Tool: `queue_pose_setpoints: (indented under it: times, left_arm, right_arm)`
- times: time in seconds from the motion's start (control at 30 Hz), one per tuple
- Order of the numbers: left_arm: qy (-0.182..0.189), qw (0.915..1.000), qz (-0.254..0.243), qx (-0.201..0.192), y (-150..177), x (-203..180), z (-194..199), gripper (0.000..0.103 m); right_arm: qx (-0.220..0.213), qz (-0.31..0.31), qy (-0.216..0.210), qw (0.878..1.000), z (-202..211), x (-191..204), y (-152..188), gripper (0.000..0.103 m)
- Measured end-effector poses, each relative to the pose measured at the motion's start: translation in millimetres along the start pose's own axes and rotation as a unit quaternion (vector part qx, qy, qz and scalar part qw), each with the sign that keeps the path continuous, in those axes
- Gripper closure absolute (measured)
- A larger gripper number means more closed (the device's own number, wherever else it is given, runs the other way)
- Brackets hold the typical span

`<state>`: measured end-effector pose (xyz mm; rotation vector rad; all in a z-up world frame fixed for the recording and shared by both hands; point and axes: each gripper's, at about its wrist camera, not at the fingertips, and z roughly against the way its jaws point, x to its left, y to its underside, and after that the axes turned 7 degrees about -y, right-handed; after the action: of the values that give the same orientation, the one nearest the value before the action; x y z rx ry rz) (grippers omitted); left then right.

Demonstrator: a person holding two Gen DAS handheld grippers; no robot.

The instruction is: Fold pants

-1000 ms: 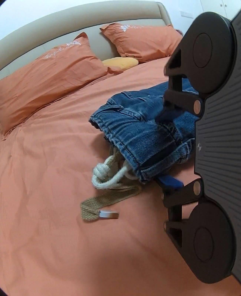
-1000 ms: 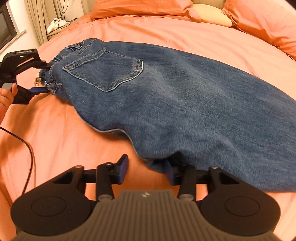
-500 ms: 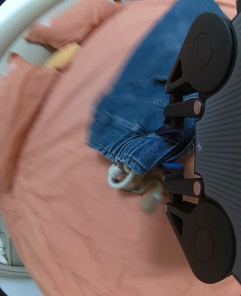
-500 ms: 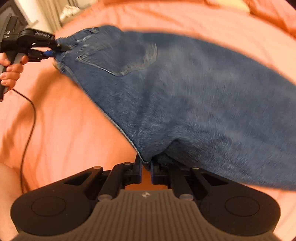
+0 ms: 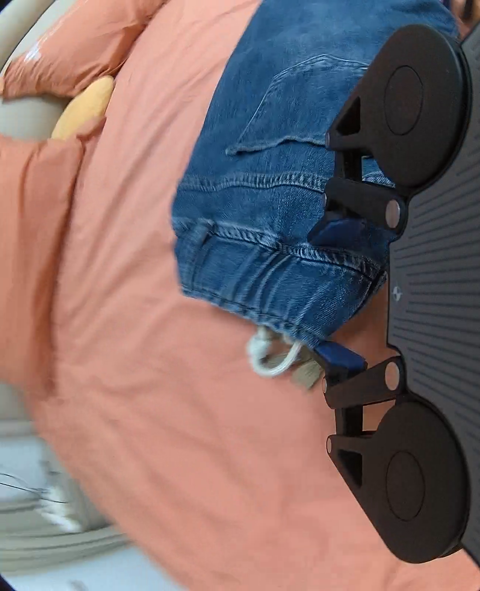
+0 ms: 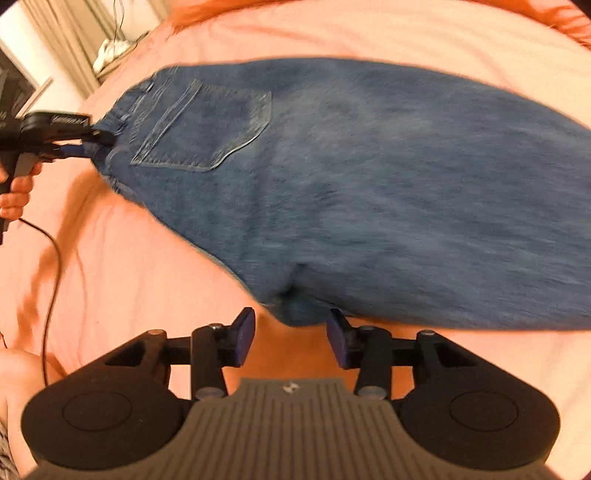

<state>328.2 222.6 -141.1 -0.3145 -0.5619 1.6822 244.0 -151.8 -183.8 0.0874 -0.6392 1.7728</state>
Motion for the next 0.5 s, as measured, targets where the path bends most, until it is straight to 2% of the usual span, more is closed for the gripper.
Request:
queue_pose_setpoints:
  times: [0.07, 0.1, 0.23, 0.4, 0.5]
  left_arm:
    - [-0.028, 0.9989, -0.023, -0.031, 2, -8, 20, 0.034]
    - [-0.029, 0.9981, -0.033, -0.043, 2, -14, 29, 0.034]
    - [0.001, 0.997, -0.045, -0.063, 3, -45, 61, 0.034]
    - [0.027, 0.9955, -0.065, -0.062, 14, -89, 82, 0.035]
    - [0.042, 0.9941, -0.086, -0.051, 23, -117, 83, 0.036]
  right_arm:
    - [-0.019, -0.014, 0.011, 1.0, 28, -19, 7, 0.063]
    - [-0.029, -0.027, 0.017, 0.999, 41, -30, 11, 0.063]
    - [-0.071, -0.098, 0.053, 0.991, 104, -95, 23, 0.064]
    - [-0.126, -0.201, 0.116, 0.964, 188, -192, 42, 0.063]
    - [-0.147, -0.235, 0.162, 0.947, 230, -242, 52, 0.063]
